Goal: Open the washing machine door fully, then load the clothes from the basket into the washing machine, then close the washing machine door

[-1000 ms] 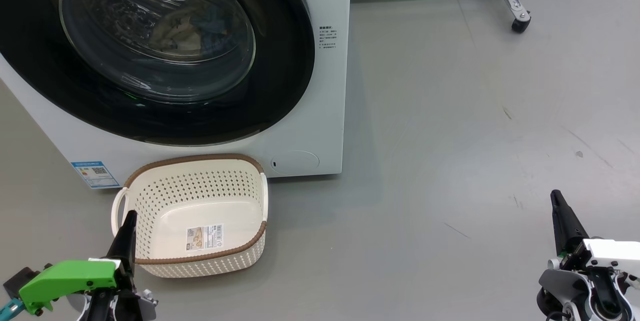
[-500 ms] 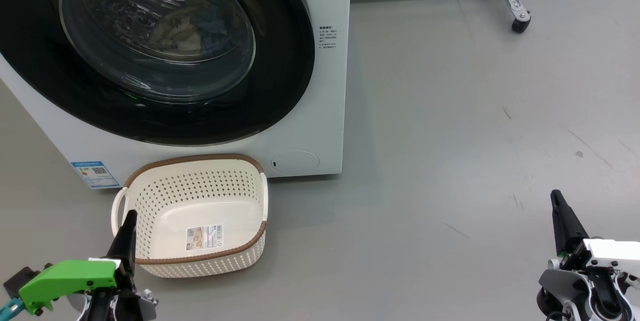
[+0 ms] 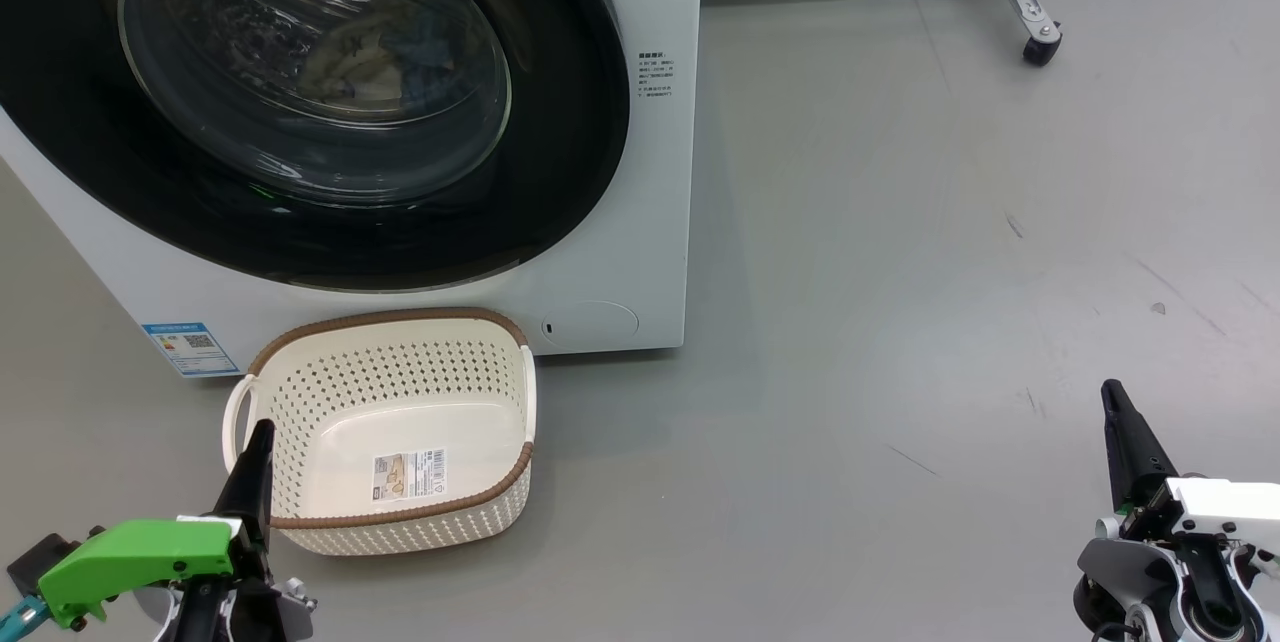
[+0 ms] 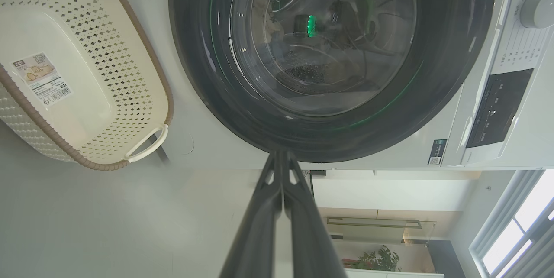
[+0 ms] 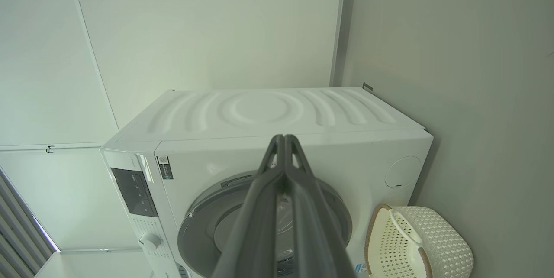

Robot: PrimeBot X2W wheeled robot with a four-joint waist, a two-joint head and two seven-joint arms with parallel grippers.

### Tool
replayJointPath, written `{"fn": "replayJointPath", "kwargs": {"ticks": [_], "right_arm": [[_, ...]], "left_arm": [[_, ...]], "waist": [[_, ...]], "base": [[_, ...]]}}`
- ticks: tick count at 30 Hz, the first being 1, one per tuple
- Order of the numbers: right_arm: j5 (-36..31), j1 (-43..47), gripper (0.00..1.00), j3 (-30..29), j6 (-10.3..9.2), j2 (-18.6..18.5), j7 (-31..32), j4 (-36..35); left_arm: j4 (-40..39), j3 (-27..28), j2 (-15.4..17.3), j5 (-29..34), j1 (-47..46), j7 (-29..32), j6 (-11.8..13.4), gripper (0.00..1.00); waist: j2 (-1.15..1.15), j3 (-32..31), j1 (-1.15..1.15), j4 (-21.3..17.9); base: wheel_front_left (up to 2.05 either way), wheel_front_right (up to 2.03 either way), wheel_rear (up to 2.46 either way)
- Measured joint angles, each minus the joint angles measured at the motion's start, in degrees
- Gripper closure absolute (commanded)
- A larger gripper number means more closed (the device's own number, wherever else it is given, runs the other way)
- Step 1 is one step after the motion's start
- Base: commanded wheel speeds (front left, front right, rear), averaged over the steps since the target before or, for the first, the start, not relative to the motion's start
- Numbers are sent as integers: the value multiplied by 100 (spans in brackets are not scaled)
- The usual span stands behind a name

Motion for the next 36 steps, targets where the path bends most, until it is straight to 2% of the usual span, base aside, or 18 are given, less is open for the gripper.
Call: {"fn": "replayJointPath", "kwargs": {"ticks": [36], "right_arm": [[0,-1,100,-5,29,7,5,0]], "left_arm": [[-3,-5,0,-14,0,-1,0,100]], "waist": [[0,0,0,0]], "base": [[0,0,0]]}}
